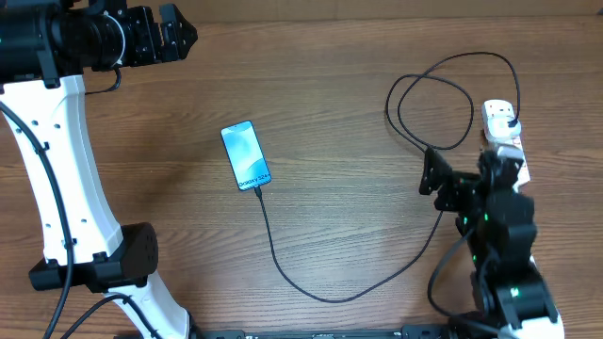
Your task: Plug charger to phone and switch on socket
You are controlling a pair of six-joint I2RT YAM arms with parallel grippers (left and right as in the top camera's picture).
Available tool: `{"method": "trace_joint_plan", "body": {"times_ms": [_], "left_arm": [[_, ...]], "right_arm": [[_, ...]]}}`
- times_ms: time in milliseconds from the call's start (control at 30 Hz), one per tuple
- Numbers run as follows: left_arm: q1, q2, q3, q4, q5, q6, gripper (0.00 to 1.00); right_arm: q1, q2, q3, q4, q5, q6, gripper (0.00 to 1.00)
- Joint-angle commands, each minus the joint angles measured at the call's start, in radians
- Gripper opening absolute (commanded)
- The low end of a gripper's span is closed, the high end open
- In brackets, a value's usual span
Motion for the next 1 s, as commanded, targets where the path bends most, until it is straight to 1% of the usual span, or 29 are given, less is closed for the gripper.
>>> {"method": "trace_joint_plan", "body": {"times_ms": [0,67,133,300,400,500,800,967], "left_arm": [[-0.007,0.002,0.007,0.003,-0.003,0.008,0.99],[-0.007,0.002,0.007,0.002,-0.003,0.008,1.0],[-0.007,0.002,0.007,0.003,-0.003,0.008,1.0],[-0.007,0.002,0.007,0.003,-0.003,0.008,1.0],[-0.007,0.002,0.007,0.003,-0.003,0.008,1.0],[-0.007,0.002,0.007,0.003,-0.003,0.008,1.0],[-0.007,0.002,0.007,0.003,-0.003,0.008,1.0],[-0.007,0.002,0.007,0.002,-0.003,0.008,1.0]], "right_arm": [[0.003,-0.103,-0.103,0.085,-0.014,-0.094,1.0],[-0.004,-0.167,-0.167,0.142,-0.066,-0.15,1.0],[-0.016,-0.229,-0.218,0.163,-0.106,-0.178,1.0],[-0.046,-0.375,-0.313,0.163,-0.124,-0.18,1.0],[-0.072,-0.433,-0.351,0.168,-0.147,-0.179,1.0],[-0.094,-0.471,-0.381,0.175,-0.182,-0.18,1.0],[-0.1,-0.564,-0.485,0.22,-0.191,-0.168,1.0],[-0.1,-0.596,-0.488,0.199,-0.19,-0.169,1.0]]}}
